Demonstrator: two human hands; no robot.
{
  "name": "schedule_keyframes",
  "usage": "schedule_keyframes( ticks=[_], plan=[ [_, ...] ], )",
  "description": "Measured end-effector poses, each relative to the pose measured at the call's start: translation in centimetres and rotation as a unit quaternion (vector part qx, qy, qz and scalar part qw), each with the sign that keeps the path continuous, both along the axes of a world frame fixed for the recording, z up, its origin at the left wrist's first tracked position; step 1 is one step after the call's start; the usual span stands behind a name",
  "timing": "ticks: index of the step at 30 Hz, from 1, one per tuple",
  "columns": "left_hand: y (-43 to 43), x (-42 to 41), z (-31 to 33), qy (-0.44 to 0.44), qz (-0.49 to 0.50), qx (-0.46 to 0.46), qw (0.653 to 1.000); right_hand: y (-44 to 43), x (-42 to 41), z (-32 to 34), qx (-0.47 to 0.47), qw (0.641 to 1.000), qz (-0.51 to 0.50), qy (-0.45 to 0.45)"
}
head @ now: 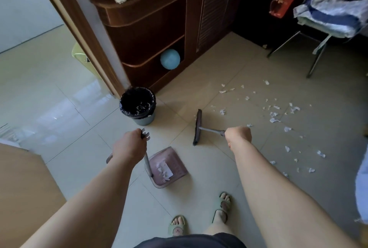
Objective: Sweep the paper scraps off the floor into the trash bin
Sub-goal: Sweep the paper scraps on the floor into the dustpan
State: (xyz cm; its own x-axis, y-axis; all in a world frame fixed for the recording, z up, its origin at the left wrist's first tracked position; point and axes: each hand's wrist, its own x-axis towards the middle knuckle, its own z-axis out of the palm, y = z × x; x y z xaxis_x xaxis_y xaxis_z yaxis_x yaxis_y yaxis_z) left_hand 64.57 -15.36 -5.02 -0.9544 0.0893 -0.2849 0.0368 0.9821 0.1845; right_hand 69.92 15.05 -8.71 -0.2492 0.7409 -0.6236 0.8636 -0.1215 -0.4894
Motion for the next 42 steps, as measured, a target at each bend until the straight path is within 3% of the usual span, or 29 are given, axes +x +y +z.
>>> schedule_keyframes(
  ticks=[3, 10, 15, 27, 42],
  plan=[
    [2.4, -0.2, 0.1, -0.002, -0.013, 0.004, 1.0, 1.6, -0.7, 1.1, 0.01, 0.999, 0.007, 0.036],
    [7.1, -0.4, 0.1, 0.016, -0.011, -0.009, 1.0, 4.1, -2.7, 0.1, -0.139, 0.987, 0.02, 0.076],
    [10.2, -0.5, 0.0, 0.015, 0.017, -0.015, 1.0, 5.8, -3.5, -2.1, -0.173, 0.981, -0.023, 0.085],
    [20.0, -0.2, -0.1, 0.031, -0.009, -0.019, 0.999, 23.5, -0.2, -0.8, -0.033, 0.999, -0.016, 0.001],
    [29.1, 0.5, 0.5, 0.019, -0.024, 0.036, 0.999, 32.4, 4.8, 3.3, 0.106, 0.991, 0.071, -0.036]
  ],
)
